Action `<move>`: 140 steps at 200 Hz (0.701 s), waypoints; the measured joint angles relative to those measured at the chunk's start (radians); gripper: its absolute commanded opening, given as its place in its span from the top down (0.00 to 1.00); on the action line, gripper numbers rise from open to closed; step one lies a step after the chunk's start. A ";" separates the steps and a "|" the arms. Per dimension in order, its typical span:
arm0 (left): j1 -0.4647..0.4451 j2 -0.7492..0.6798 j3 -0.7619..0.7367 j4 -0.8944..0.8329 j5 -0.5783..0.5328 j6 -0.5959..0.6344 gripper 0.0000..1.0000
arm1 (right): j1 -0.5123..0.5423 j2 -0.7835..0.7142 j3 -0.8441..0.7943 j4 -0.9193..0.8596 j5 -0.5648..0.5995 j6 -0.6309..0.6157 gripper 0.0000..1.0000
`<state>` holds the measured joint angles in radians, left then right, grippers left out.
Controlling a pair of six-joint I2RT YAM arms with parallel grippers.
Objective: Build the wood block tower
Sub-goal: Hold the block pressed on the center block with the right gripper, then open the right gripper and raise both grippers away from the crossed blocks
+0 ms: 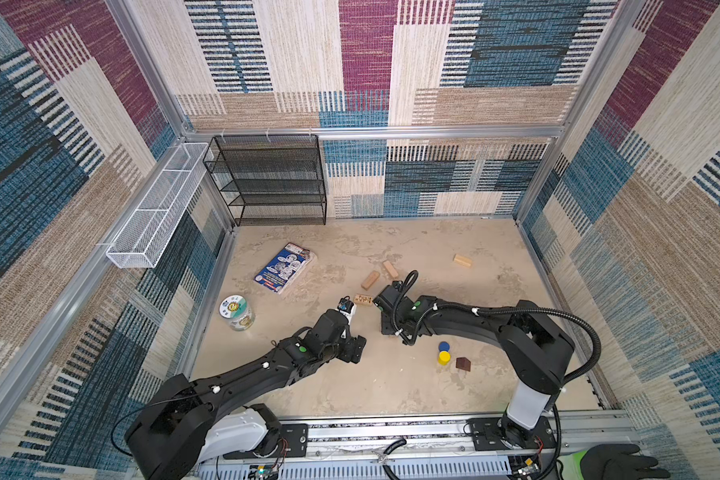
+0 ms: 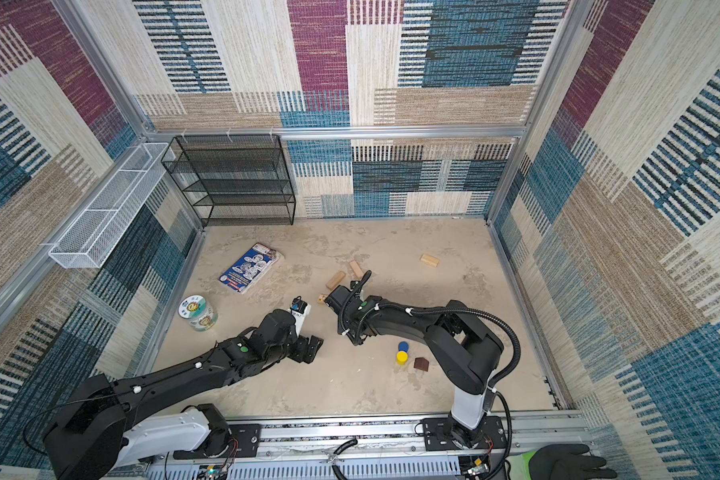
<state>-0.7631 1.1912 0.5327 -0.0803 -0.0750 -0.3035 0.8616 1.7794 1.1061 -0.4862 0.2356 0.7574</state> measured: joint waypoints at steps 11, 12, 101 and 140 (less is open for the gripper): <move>0.000 0.000 0.000 0.000 0.000 0.000 0.10 | 0.000 -0.007 -0.001 0.002 0.000 -0.002 0.34; 0.000 0.000 0.000 0.000 0.000 0.000 0.10 | 0.000 -0.008 -0.001 0.002 0.000 -0.002 0.34; 0.002 -0.058 -0.004 -0.013 -0.058 0.014 0.10 | 0.000 -0.116 -0.017 0.003 -0.009 -0.037 0.14; 0.002 -0.115 0.084 -0.094 -0.103 0.003 0.10 | 0.000 -0.224 -0.059 0.006 -0.035 -0.055 0.16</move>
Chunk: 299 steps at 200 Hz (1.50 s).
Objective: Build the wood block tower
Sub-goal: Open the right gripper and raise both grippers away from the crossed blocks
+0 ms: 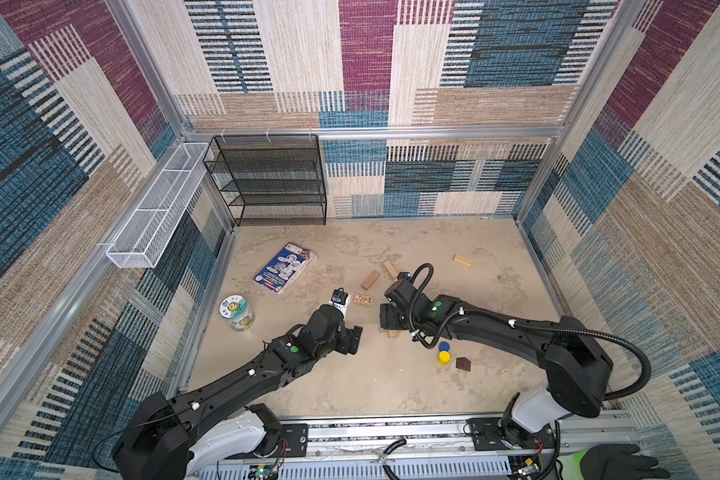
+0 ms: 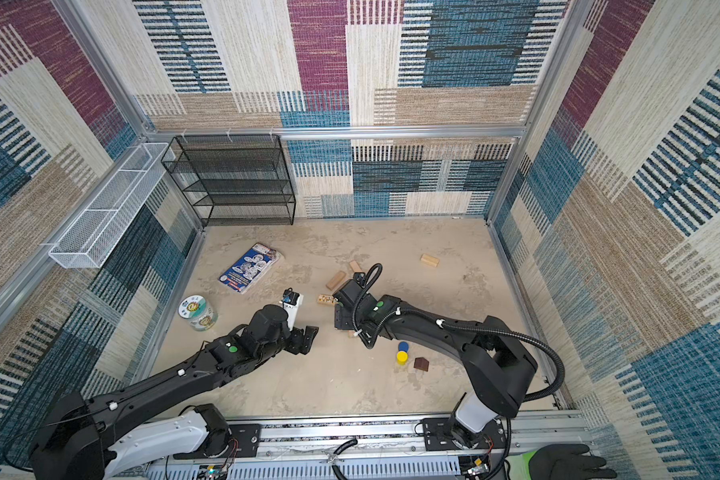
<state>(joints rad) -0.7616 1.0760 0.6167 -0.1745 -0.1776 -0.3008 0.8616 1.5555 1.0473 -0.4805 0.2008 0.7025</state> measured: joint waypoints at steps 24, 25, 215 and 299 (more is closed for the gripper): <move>0.000 -0.010 0.099 -0.095 -0.008 -0.019 0.10 | 0.000 -0.053 -0.010 0.008 -0.026 -0.029 0.18; 0.000 -0.010 0.105 -0.100 -0.008 -0.020 0.10 | 0.000 -0.055 -0.010 0.009 -0.026 -0.030 0.18; 0.011 0.250 0.726 -0.525 -0.107 0.062 0.11 | -0.027 -0.388 -0.051 0.039 -0.051 -0.391 0.15; 0.126 0.340 0.740 -0.389 0.003 0.266 0.11 | -0.171 -0.295 0.076 0.071 -0.003 -0.555 0.14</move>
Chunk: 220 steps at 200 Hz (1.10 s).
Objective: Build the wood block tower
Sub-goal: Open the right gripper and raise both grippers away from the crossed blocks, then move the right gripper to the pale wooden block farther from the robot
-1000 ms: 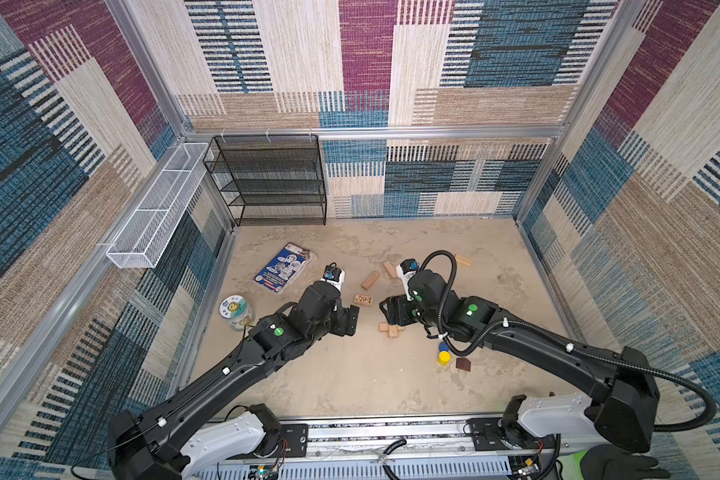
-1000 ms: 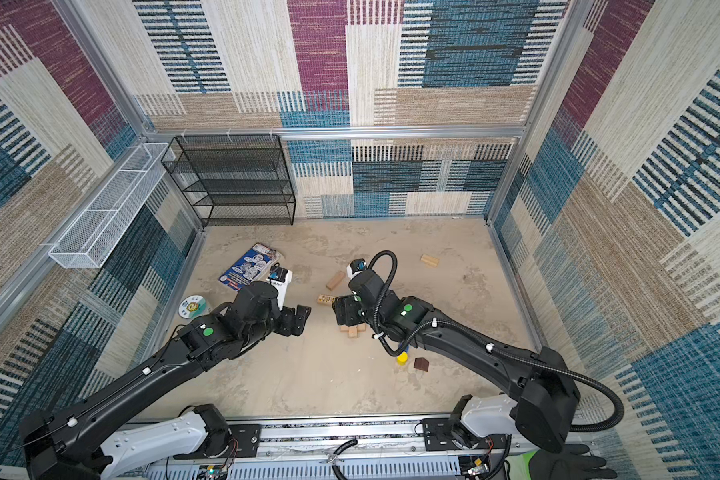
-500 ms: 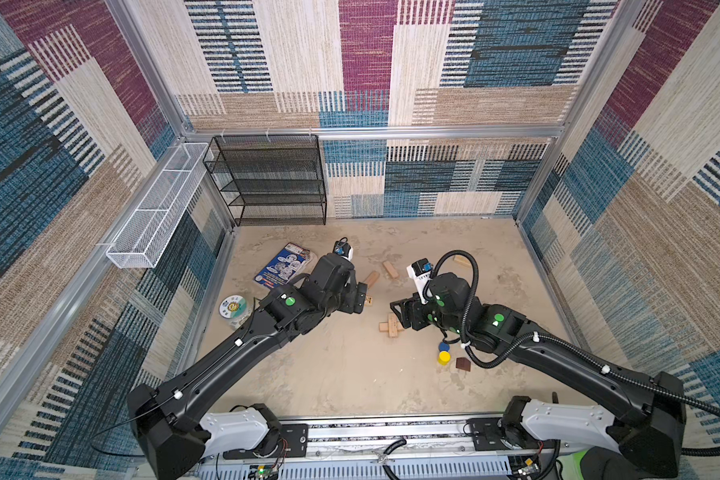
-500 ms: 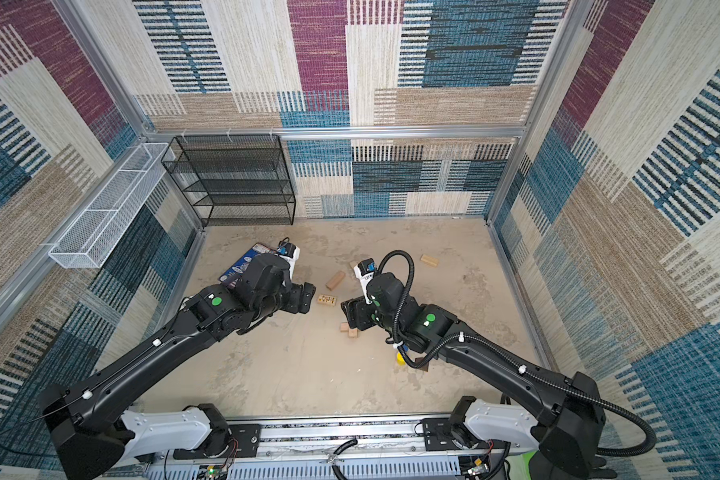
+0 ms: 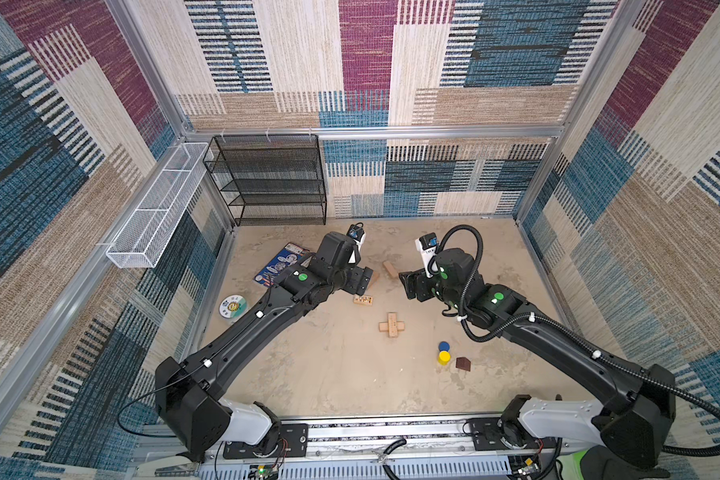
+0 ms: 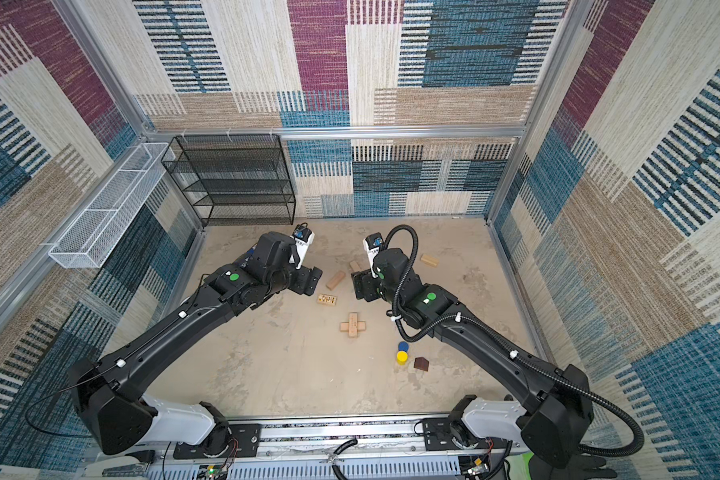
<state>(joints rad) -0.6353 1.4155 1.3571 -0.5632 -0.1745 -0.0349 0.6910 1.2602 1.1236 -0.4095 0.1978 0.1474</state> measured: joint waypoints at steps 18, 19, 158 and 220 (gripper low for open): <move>0.028 0.018 -0.006 0.049 0.048 0.024 0.11 | -0.019 0.016 0.009 0.005 -0.011 -0.053 0.12; 0.028 0.018 -0.006 0.049 0.048 0.024 0.11 | -0.020 0.017 0.009 0.005 -0.011 -0.056 0.12; 0.072 0.097 0.014 0.106 0.288 0.052 0.10 | -0.193 0.291 0.170 -0.021 0.008 0.042 0.17; 0.074 0.103 0.042 0.039 0.256 0.037 0.09 | -0.199 0.431 0.266 0.027 -0.052 -0.042 0.44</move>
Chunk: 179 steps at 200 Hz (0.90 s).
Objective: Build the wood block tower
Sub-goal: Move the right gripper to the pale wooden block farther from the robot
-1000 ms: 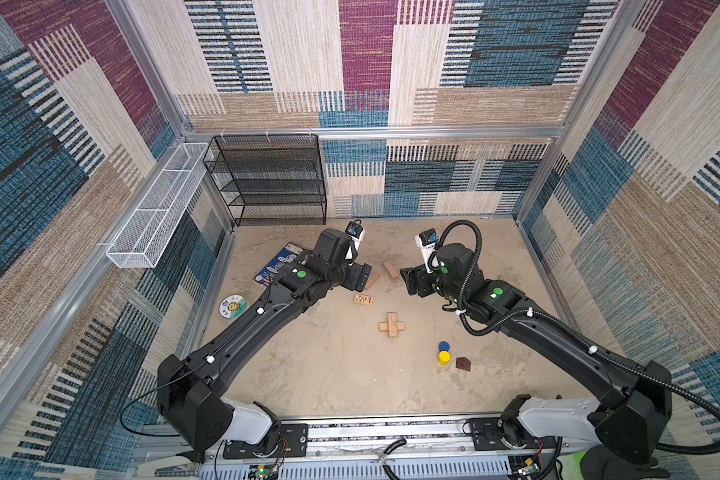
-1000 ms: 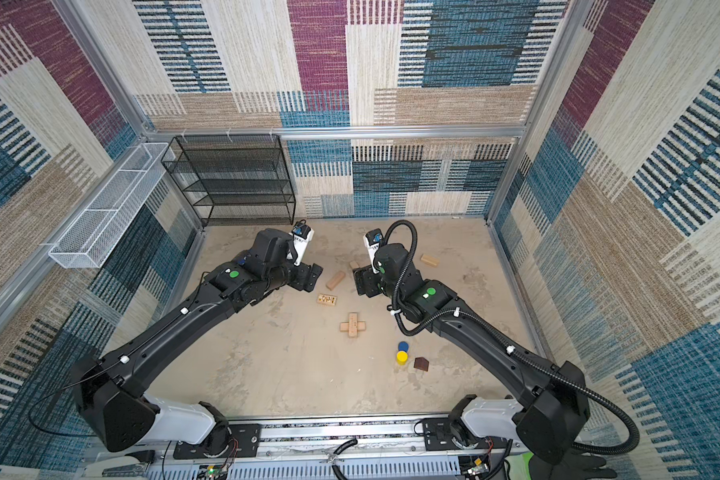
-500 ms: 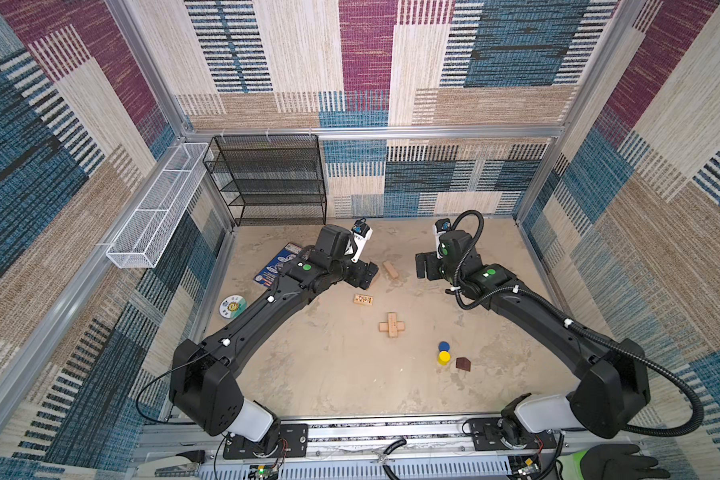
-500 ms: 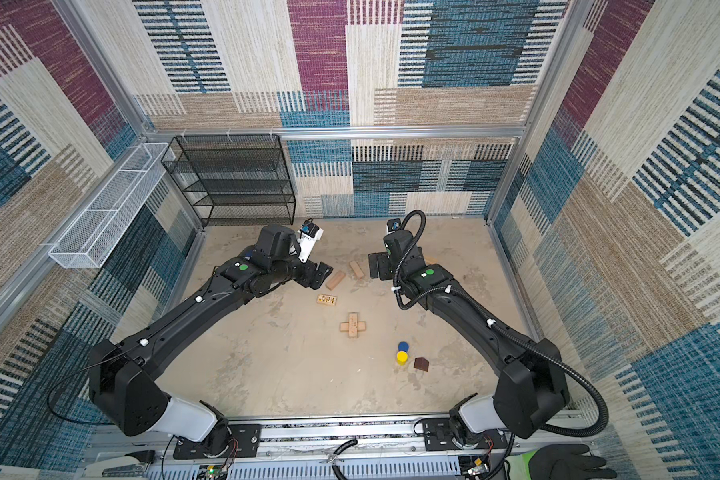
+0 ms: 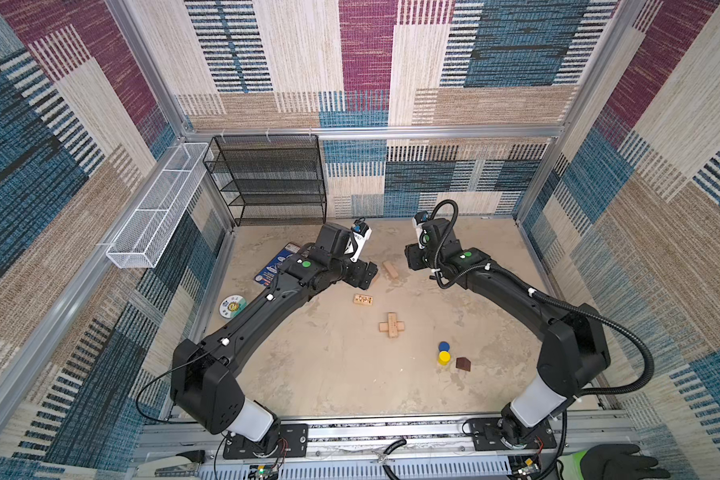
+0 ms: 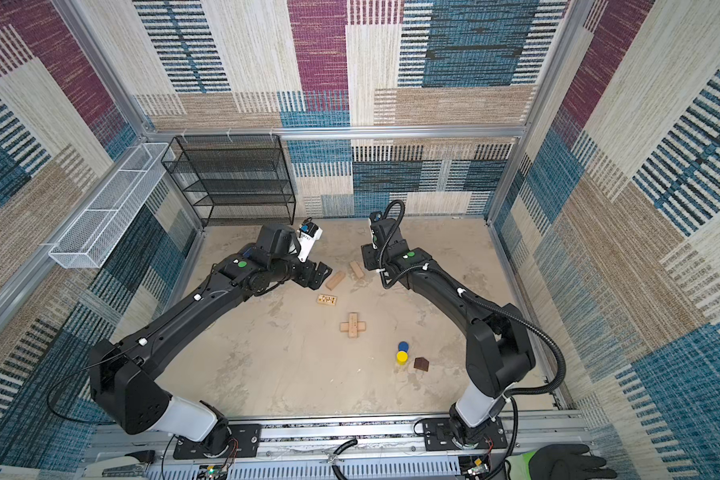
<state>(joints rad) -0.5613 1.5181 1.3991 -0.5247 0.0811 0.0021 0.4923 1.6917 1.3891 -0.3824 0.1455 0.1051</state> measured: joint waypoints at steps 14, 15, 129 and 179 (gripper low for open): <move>0.001 0.006 0.006 -0.019 -0.005 0.000 0.09 | -0.001 0.046 0.034 -0.002 -0.022 -0.017 0.46; 0.001 0.006 0.007 -0.019 -0.006 0.000 0.09 | -0.001 0.048 0.035 -0.002 -0.022 -0.017 0.46; 0.009 0.032 0.031 -0.075 -0.052 -0.008 0.09 | -0.038 0.250 0.169 -0.048 -0.003 0.017 0.01; 0.009 0.048 0.038 -0.079 -0.042 -0.023 0.09 | -0.207 0.274 0.155 -0.063 0.019 0.195 0.00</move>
<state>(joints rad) -0.5522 1.5658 1.4372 -0.6033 0.0387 -0.0204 0.2855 1.9659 1.5444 -0.4450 0.1646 0.3004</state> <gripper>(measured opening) 0.911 0.999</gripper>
